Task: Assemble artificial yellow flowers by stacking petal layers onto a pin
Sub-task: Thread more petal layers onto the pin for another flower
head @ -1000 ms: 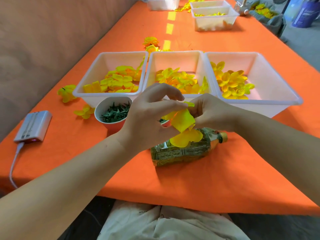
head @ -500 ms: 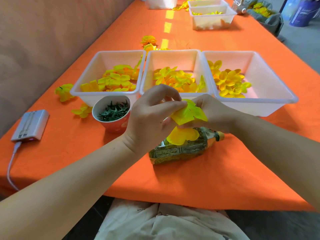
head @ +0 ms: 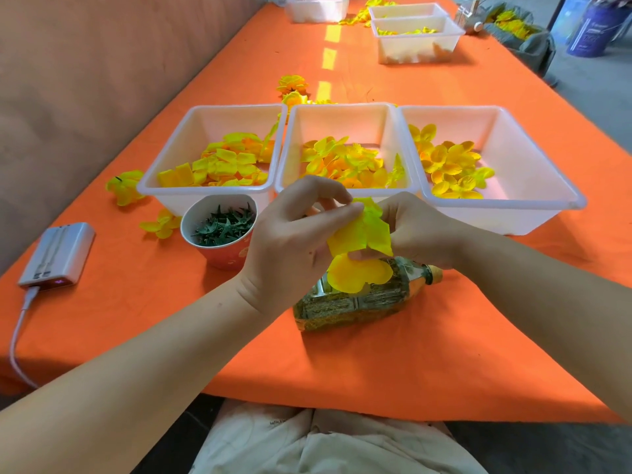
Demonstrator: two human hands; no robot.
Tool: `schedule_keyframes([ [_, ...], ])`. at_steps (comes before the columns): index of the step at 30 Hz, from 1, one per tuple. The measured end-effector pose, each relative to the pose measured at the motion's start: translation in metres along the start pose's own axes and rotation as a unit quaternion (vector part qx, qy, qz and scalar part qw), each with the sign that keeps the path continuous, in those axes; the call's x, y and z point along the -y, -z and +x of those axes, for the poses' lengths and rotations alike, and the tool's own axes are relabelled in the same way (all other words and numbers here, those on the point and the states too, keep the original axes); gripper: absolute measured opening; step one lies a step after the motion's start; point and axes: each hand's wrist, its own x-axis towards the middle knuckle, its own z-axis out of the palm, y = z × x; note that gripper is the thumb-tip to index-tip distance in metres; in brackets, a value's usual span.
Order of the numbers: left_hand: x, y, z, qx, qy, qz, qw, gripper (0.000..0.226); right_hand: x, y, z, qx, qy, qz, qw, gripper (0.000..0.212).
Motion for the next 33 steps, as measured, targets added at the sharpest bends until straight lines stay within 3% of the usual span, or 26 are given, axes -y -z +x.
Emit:
schedule_keyframes([
  [4,0.0,-0.001,0.002,0.011,-0.008,-0.002,1.0,0.023,-0.002,0.002,0.0,-0.007,0.002,-0.02,1.0,0.057],
  [7,0.002,0.002,0.004,0.035,-0.035,-0.013,0.999,0.024,-0.005,0.003,0.003,-0.008,0.003,-0.022,1.0,0.042],
  [9,0.0,0.007,0.005,0.053,-0.027,-0.037,0.998,0.047,-0.005,0.002,0.003,-0.009,0.005,-0.022,1.0,0.042],
  [11,-0.003,0.012,0.005,0.055,0.01,-0.09,0.994,0.062,-0.003,0.002,0.001,-0.003,0.015,-0.016,1.0,0.056],
  [13,-0.007,0.013,0.009,0.047,0.076,-0.125,0.988,0.049,-0.005,0.001,0.003,0.0,0.013,-0.01,1.0,0.06],
  [16,-0.011,0.011,0.015,0.05,0.193,-0.158,0.967,0.018,-0.006,0.001,0.005,0.006,-0.001,0.021,1.0,0.047],
  [18,-0.012,0.01,0.019,0.083,0.263,-0.2,0.94,0.008,-0.005,0.002,0.004,0.001,0.015,0.017,1.0,0.045],
  [21,-0.008,0.012,0.024,0.115,0.34,-0.253,0.899,0.003,-0.004,0.001,0.001,0.013,0.039,0.028,0.999,0.024],
  [26,0.0,0.016,0.031,0.156,0.339,-0.239,0.896,0.006,-0.005,0.001,0.004,-0.001,0.035,0.034,0.999,0.02],
  [29,0.002,0.013,0.025,0.151,0.367,-0.264,0.879,0.007,-0.007,0.0,0.005,-0.003,0.041,0.037,0.998,0.033],
  [33,-0.004,0.005,0.015,0.112,0.371,-0.263,0.884,0.006,-0.005,-0.001,0.003,-0.012,0.048,0.038,0.998,0.045],
])
